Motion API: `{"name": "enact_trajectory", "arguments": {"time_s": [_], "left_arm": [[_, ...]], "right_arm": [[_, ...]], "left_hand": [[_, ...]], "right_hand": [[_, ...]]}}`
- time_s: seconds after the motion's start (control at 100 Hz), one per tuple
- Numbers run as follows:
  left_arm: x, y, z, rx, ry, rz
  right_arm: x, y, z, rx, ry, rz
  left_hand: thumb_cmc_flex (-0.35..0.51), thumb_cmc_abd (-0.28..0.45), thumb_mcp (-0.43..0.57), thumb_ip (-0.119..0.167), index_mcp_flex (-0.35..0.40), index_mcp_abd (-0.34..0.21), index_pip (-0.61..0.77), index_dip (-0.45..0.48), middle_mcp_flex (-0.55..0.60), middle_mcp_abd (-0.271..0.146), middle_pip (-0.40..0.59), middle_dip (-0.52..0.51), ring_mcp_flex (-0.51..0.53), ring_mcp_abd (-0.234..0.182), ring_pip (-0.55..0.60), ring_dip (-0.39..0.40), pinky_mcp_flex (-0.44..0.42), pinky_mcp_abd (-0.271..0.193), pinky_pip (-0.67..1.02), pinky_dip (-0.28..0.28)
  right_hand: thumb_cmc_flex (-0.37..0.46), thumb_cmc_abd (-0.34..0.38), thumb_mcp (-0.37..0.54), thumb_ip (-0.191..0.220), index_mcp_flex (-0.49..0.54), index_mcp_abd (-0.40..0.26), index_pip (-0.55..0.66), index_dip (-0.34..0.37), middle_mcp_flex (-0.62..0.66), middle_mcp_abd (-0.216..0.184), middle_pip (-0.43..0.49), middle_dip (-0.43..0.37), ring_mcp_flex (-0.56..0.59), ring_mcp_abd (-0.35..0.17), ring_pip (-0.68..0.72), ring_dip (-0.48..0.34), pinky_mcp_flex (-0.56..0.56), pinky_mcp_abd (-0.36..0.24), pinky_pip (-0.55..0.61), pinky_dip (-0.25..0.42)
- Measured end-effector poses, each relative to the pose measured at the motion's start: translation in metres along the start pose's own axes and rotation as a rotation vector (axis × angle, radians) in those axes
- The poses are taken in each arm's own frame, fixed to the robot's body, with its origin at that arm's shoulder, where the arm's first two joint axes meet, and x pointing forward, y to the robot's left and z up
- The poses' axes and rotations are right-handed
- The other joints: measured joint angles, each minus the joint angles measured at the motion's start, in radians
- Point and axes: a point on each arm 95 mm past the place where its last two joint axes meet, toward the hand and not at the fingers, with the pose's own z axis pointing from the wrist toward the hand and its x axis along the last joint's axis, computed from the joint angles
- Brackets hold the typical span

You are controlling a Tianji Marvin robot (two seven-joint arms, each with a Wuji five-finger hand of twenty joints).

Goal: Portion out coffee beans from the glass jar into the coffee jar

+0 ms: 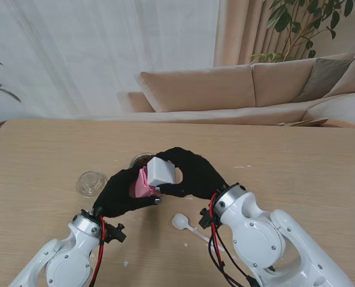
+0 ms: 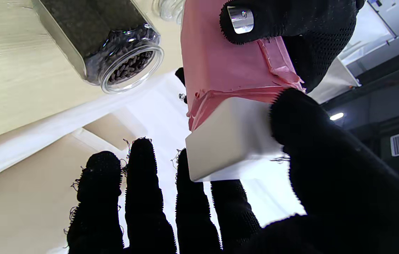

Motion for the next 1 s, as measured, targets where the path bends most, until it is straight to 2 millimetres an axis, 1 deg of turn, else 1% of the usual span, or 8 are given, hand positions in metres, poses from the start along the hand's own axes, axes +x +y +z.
{"name": "enact_trajectory", "arguments": {"time_s": [0.03,0.04,0.1,0.18,0.22,0.27,0.42,1.0], "left_arm": [[-0.0002,-0.0001,-0.0001,0.0,-0.001,0.0],[-0.0003,-0.0001,-0.0001,0.0,-0.001,0.0],[-0.0013,-0.0001,-0.0004,0.0,-0.005,0.001],[-0.0019,0.0,-0.0006,-0.001,-0.007,0.0],[-0.0019,0.0001,-0.0005,-0.001,-0.006,0.0],[-0.0016,0.0005,-0.0004,-0.002,-0.006,-0.001],[-0.0013,0.0001,-0.0002,-0.001,-0.005,-0.003],[0.0005,-0.0021,0.0012,0.004,0.004,-0.001]], "right_arm": [[-0.0001,0.0003,0.0,0.0,0.001,-0.001],[-0.0001,0.0004,0.0,0.0,0.001,-0.001],[0.0003,0.0009,-0.0001,0.005,0.006,-0.003],[0.0009,0.0011,0.0,0.018,0.017,-0.007],[0.0012,0.0013,0.0001,0.021,0.023,-0.009],[0.0011,0.0016,0.0004,0.022,0.028,-0.009],[0.0001,0.0016,0.0015,0.021,0.033,0.002],[0.0009,0.0026,-0.0012,-0.012,0.027,0.011]], "left_hand": [[0.001,0.0,0.0,0.0,0.0,0.0,0.0,0.0,0.0,0.0,0.0,0.0,0.0,0.0,-0.002,0.0,-0.001,0.0,0.0,0.0],[0.001,0.0,0.0,0.0,0.0,0.0,0.0,0.0,0.0,0.0,0.0,0.0,0.0,0.0,-0.002,0.0,0.0,0.0,0.0,0.0],[0.001,0.0,0.0,0.0,0.0,0.0,0.0,0.0,0.0,0.0,0.0,0.0,0.0,0.0,-0.003,0.003,0.0,0.0,0.0,0.0],[0.001,0.0,0.0,0.0,0.0,0.0,0.0,0.0,0.0,0.0,0.0,0.0,0.0,0.0,-0.003,0.008,0.001,0.0,0.0,0.0],[0.001,0.0,0.0,0.0,0.0,0.0,0.0,0.0,0.0,0.0,0.0,0.0,0.0,0.0,-0.003,0.008,0.001,0.0,0.0,0.0],[0.001,0.0,0.0,0.0,0.0,0.0,0.0,0.0,0.0,0.0,0.0,0.0,0.0,0.0,-0.003,0.008,0.001,0.0,0.0,0.0],[0.001,0.0,0.0,0.0,0.0,0.0,0.0,0.0,0.0,0.0,0.0,0.0,0.0,0.0,-0.003,0.009,0.001,0.0,0.0,0.0],[0.001,0.0,0.0,0.0,0.001,0.0,0.0,0.0,0.0,0.0,0.0,0.001,0.0,0.0,-0.003,0.009,0.0,0.0,0.0,0.0]], "right_hand": [[0.014,-0.019,0.03,-0.012,-0.001,-0.027,0.0,-0.004,0.0,-0.005,-0.003,0.0,0.0,0.0,-0.005,0.0,-0.002,0.0,0.0,0.0],[0.031,-0.03,0.062,-0.019,-0.012,-0.069,0.0,-0.011,0.0,-0.007,-0.008,-0.004,0.0,-0.001,-0.006,0.0,-0.004,0.0,-0.001,0.0],[0.101,-0.073,0.154,-0.038,-0.026,-0.167,0.0,-0.019,0.0,-0.019,-0.008,-0.004,0.0,-0.002,-0.008,0.0,-0.007,0.0,-0.002,0.0],[0.219,-0.101,0.279,-0.037,-0.032,-0.312,0.026,-0.031,0.0,-0.039,-0.007,-0.005,0.0,-0.011,-0.016,0.0,-0.011,-0.002,-0.013,0.0],[0.268,-0.098,0.333,-0.035,-0.032,-0.349,0.067,-0.031,0.0,-0.041,-0.007,-0.005,0.0,-0.012,-0.016,0.0,-0.011,-0.002,-0.013,0.0],[0.288,-0.097,0.368,-0.035,-0.032,-0.37,0.102,-0.031,0.02,-0.051,-0.002,0.006,0.0,-0.012,-0.017,0.0,-0.011,-0.002,-0.013,0.0],[0.291,-0.097,0.381,-0.034,-0.032,-0.375,0.117,-0.031,0.051,-0.068,-0.006,-0.01,0.028,-0.012,-0.02,0.0,-0.007,-0.002,-0.013,0.0],[0.293,-0.096,0.375,-0.034,-0.027,-0.376,0.128,-0.03,0.092,-0.07,-0.006,-0.008,0.041,-0.012,-0.016,0.0,0.006,-0.002,-0.013,0.0]]}}
